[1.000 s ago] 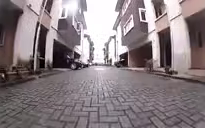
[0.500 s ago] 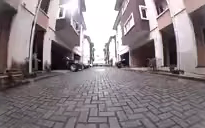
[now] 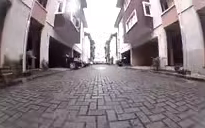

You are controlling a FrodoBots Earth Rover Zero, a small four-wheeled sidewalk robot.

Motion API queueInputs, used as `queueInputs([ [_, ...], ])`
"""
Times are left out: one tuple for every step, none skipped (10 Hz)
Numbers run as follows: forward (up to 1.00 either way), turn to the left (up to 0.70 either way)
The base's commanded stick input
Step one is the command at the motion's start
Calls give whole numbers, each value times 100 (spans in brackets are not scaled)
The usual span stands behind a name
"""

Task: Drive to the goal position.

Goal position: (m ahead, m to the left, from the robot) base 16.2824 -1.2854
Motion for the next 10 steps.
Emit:
queueInputs([
  [85,0],
  [85,0],
  [85,0],
  [85,0],
  [85,0],
  [85,0],
  [85,0],
  [85,0],
  [85,0],
  [85,0],
])
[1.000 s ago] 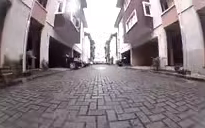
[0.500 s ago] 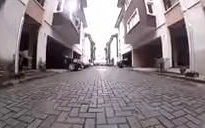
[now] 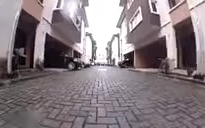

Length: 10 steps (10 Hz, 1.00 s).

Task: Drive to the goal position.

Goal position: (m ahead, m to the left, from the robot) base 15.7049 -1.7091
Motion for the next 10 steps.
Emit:
queueInputs([
  [85,0],
  [85,0],
  [85,0],
  [85,0],
  [85,0],
  [85,0],
  [85,0],
  [85,0],
  [85,0],
  [85,0],
])
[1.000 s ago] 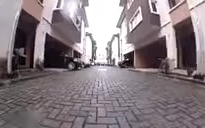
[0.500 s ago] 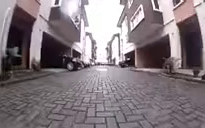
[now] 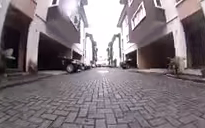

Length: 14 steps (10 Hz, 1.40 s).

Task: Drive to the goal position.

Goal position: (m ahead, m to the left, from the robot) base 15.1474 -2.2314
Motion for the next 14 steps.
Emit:
queueInputs([
  [85,0],
  [85,0],
  [85,0],
  [85,0],
  [85,0],
  [85,0],
  [85,0],
  [85,0],
  [85,0],
  [85,0],
  [85,0],
  [85,0],
  [85,0],
  [85,0],
])
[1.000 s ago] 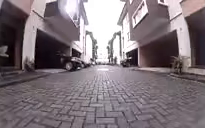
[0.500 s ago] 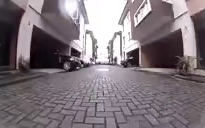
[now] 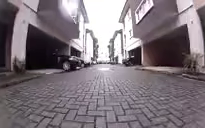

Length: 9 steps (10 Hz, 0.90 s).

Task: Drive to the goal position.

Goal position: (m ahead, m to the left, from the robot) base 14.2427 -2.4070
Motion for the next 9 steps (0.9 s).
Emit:
queueInputs([
  [85,0],
  [85,0],
  [85,0],
  [85,0],
  [85,0],
  [85,0],
  [85,0],
  [85,0],
  [85,0],
])
